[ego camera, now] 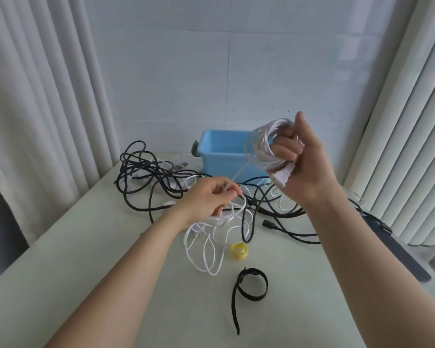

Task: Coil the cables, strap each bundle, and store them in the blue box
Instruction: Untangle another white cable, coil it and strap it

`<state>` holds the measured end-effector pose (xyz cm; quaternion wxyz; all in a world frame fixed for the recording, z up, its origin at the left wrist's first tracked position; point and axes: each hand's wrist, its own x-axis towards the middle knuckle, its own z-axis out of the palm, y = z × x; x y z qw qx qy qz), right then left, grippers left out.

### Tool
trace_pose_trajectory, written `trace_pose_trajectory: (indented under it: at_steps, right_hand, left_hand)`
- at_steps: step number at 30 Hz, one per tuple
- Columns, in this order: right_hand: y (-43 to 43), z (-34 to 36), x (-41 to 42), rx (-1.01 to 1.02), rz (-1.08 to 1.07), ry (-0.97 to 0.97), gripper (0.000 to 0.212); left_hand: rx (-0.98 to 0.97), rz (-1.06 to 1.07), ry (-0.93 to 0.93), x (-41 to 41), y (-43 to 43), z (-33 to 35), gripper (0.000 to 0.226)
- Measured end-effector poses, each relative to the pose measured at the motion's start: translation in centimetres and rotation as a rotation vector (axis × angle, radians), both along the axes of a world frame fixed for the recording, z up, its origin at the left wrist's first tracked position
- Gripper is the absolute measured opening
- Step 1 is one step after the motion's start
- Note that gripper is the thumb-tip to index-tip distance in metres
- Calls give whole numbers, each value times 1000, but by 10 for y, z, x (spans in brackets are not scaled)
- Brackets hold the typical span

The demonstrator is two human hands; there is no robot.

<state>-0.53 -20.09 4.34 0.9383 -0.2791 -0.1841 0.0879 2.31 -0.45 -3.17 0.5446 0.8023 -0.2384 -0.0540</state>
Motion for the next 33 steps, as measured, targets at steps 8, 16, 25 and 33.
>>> trace_pose_trajectory:
  at_steps: [8, 16, 25, 33]
  right_hand:
    - [-54, -2, 18, -408, -1119, 132, 30]
    - [-55, -37, 27, -1348, -928, -132, 51]
    - [-13, -44, 12, -1536, -241, -267, 68]
    - [-8, -40, 6, -1232, 71, -347, 57]
  left_hand:
    - [278, -81, 13, -4, -6, -8, 7]
    - [75, -40, -147, -8, -1, 8, 24]
    - [-169, 243, -373, -10, 1, 29, 32]
    - [-189, 442, -484, 3, 19, 29, 34]
